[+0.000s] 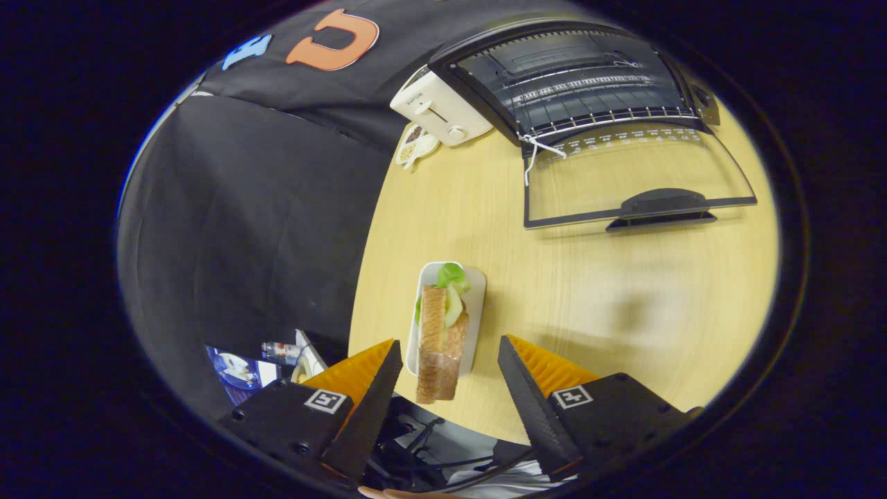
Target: Open the toaster oven, put the food inside, and close the toaster oven door.
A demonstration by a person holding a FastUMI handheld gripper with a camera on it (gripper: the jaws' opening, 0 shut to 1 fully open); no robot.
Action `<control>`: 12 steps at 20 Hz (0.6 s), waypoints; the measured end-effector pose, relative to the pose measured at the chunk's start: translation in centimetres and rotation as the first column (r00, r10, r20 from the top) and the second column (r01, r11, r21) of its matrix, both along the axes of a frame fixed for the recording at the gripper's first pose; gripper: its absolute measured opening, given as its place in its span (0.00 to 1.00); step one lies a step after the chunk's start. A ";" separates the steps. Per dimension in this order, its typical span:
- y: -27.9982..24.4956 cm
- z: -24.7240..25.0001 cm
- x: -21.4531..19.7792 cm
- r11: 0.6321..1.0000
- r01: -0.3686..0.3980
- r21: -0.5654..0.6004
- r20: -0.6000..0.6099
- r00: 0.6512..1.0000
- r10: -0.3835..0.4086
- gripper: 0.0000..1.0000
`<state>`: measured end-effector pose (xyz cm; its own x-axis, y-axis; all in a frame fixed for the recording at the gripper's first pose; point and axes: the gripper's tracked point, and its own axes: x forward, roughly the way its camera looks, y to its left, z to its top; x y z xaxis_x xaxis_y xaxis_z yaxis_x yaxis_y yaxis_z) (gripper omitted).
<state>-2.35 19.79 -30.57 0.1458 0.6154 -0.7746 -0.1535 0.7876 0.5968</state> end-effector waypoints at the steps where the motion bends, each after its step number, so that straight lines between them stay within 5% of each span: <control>1: 0.2 -0.1 0.1 1.000 0.005 0.005 -0.010 1.000 -0.005 0.92; 8: 1.5 -1.8 -0.7 0.998 -0.045 0.044 -0.109 0.993 0.050 0.77; 12: 2.0 -1.9 -0.2 0.995 -0.016 0.093 -0.106 0.994 0.026 0.46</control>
<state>-2.56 21.81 -32.49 0.0516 0.6870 -0.7248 -0.1012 0.7256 0.6806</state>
